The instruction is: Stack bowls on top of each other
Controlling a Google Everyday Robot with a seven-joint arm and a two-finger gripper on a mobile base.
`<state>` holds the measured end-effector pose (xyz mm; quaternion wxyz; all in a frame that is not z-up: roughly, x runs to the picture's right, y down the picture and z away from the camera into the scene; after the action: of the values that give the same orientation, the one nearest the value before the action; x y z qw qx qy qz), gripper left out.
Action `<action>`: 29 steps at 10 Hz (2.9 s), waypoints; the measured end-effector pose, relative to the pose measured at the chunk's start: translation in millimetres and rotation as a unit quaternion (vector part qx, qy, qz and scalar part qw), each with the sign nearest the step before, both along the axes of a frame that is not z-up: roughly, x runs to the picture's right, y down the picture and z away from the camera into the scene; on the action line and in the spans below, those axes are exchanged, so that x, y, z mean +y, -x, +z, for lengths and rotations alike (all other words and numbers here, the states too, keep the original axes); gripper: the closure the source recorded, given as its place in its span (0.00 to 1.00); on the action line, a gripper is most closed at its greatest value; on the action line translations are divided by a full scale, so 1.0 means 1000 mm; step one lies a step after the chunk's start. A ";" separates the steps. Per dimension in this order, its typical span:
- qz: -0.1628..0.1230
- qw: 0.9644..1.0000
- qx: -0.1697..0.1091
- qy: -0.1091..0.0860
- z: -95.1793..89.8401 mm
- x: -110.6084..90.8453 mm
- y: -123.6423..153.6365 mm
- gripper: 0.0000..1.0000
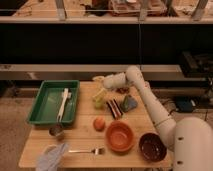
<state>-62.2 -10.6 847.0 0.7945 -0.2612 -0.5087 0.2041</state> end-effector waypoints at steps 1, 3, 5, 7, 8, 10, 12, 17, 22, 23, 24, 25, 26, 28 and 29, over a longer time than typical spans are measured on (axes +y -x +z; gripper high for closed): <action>0.000 1.000 0.000 0.000 0.000 0.000 0.000 0.20; 0.000 1.000 0.000 0.000 0.000 0.000 0.000 0.20; 0.000 1.000 0.000 0.000 0.000 0.000 0.000 0.20; 0.000 1.000 0.000 0.000 0.000 0.000 0.000 0.20; 0.000 1.000 0.000 0.000 0.000 0.000 0.000 0.20; 0.000 1.000 0.000 0.000 0.000 0.000 0.000 0.20; 0.000 1.000 0.000 0.000 0.000 0.000 0.000 0.20; 0.000 1.000 0.000 0.000 0.000 0.000 0.000 0.20; 0.000 1.000 0.000 0.000 0.000 0.000 0.000 0.20; 0.001 1.000 0.003 -0.002 -0.001 -0.001 -0.001 0.20; 0.003 1.000 0.012 -0.005 -0.002 -0.004 -0.004 0.20; 0.006 1.000 0.024 -0.011 -0.007 -0.010 -0.013 0.20; 0.008 0.999 0.044 -0.020 -0.015 -0.017 -0.030 0.20; 0.014 0.996 0.082 -0.043 -0.039 -0.032 -0.074 0.20; 0.013 0.992 0.108 -0.055 -0.053 -0.038 -0.101 0.20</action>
<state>39.1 -49.1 794.1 0.8554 -0.1863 -0.4337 0.2134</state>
